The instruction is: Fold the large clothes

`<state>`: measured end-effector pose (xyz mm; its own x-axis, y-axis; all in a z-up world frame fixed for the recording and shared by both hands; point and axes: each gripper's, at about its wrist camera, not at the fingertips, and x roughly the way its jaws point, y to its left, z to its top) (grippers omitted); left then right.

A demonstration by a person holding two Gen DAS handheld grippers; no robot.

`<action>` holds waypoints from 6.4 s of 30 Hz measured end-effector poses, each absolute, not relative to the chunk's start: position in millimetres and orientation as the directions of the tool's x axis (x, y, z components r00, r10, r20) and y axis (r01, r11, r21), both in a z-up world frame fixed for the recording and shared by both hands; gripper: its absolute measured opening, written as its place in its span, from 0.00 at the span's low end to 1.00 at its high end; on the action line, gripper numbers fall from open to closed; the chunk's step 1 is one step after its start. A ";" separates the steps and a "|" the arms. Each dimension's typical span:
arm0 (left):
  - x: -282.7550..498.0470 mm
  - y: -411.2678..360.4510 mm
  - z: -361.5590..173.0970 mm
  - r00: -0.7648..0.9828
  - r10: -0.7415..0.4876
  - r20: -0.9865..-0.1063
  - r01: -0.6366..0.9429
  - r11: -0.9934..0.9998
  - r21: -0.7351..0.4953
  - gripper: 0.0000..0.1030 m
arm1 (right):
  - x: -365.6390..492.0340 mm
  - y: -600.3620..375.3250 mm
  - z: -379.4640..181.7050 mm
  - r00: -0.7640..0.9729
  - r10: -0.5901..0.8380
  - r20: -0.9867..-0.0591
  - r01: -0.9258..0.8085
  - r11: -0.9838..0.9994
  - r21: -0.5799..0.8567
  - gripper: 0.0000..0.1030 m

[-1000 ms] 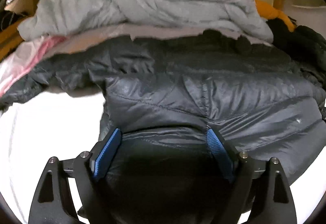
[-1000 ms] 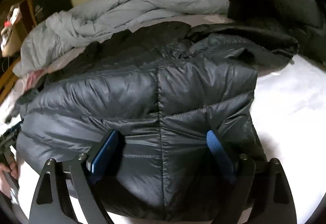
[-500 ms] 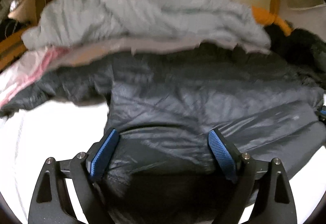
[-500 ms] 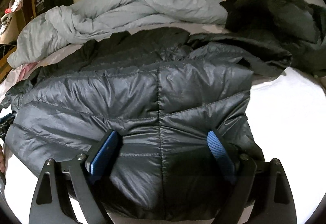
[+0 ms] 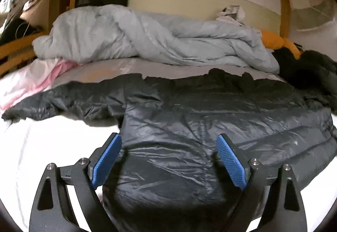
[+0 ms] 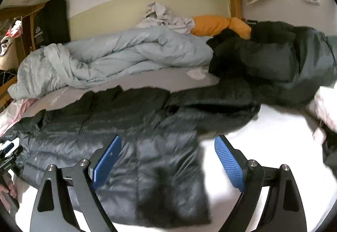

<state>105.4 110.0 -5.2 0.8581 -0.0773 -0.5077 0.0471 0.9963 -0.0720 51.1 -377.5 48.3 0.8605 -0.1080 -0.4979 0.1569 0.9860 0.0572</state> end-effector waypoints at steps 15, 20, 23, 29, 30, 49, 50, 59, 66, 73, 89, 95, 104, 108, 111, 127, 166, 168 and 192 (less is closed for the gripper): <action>114.3 99.7 -14.5 0.828 -0.041 -0.560 0.043 0.999 -0.011 0.88 | 258.8 -428.7 18.9 0.546 -0.099 -0.832 0.185 0.983 0.004 0.89; 114.7 98.4 -14.6 0.825 -0.041 -0.563 0.045 0.999 -0.007 0.88 | 276.1 -437.2 -5.5 0.479 -0.155 -0.864 0.235 0.971 -0.043 0.81; 115.1 97.4 -14.2 0.830 -0.036 -0.556 0.044 0.999 0.001 0.88 | 271.3 -440.5 -8.8 0.470 -0.151 -0.869 0.222 0.974 -0.049 0.17; 115.3 94.8 -15.8 0.829 -0.014 -0.559 0.028 0.999 0.016 0.88 | 230.1 -425.7 57.2 0.697 -0.200 -0.689 0.220 0.974 -0.061 0.06; 114.6 96.3 -15.1 0.831 -0.014 -0.557 0.023 1.000 0.010 0.88 | 223.5 -419.4 69.8 0.724 -0.190 -0.663 0.214 0.976 -0.046 0.06; 116.0 112.4 -18.6 0.820 -0.036 -0.571 -0.004 0.998 -0.068 0.88 | 230.9 -133.8 161.8 0.778 0.245 -0.578 -0.220 0.969 0.113 0.06; 116.1 112.6 -18.9 0.819 -0.034 -0.573 -0.005 0.998 -0.067 0.88 | 234.6 -120.3 158.9 0.771 0.255 -0.584 -0.230 0.966 0.118 0.06; 117.3 112.7 -19.1 0.818 -0.037 -0.574 -0.009 0.997 -0.077 0.89 | 269.6 -60.8 95.9 0.679 0.306 -0.667 -0.238 0.952 0.193 0.06; 120.3 113.1 -21.2 0.809 -0.034 -0.587 -0.017 0.997 -0.080 0.89 | 279.2 -44.0 45.8 0.601 0.307 -0.738 -0.251 0.949 0.191 0.07; 120.8 118.6 -22.9 0.804 -0.047 -0.593 -0.020 0.994 -0.105 0.89 | 265.1 -48.7 46.9 0.601 0.304 -0.739 -0.270 0.948 0.170 0.73; 121.2 119.4 -23.6 0.802 -0.047 -0.596 -0.025 0.994 -0.111 0.89 | 175.6 -244.3 58.7 0.668 -0.061 -0.741 -0.005 0.996 -0.087 0.63; 121.2 119.0 -23.8 0.802 -0.045 -0.596 -0.026 0.993 -0.111 0.89 | 181.2 -314.4 40.4 0.617 -0.128 -0.777 0.148 0.988 -0.045 0.49; 120.3 116.4 -23.1 0.804 -0.041 -0.593 -0.014 0.996 -0.088 0.89 | 223.8 -315.0 -2.9 0.525 -0.106 -0.845 0.133 0.990 -0.041 0.48; 120.7 115.8 -23.3 0.804 -0.039 -0.593 -0.015 0.996 -0.085 0.89 | 239.4 -316.2 -9.7 0.501 -0.092 -0.860 0.138 0.990 -0.026 0.48; 121.3 116.1 -24.1 0.805 -0.035 -0.593 -0.016 0.997 -0.080 0.89 | 236.2 -314.4 3.9 0.534 -0.052 -0.844 0.165 0.985 0.043 0.45; 120.3 123.9 -28.0 0.794 -0.021 -0.608 -0.052 0.993 -0.102 0.92 | 234.6 -63.7 50.2 0.541 0.336 -0.771 -0.425 0.900 0.094 0.45; 121.8 167.3 30.7 0.831 -0.198 -0.520 0.059 0.961 -0.271 0.92 | 136.6 -214.3 73.9 0.848 -0.173 -0.501 0.061 0.971 -0.232 0.81; 127.8 190.7 49.3 0.851 -0.172 -0.497 0.041 0.964 -0.263 0.92 | 110.1 -250.1 71.7 0.850 -0.267 -0.455 0.135 0.943 -0.303 0.82; 137.4 452.0 -26.8 0.804 -0.023 -0.594 -0.498 0.520 -0.694 0.80 | 57.1 -373.1 36.9 0.816 -0.291 -0.499 0.285 0.954 -0.091 0.82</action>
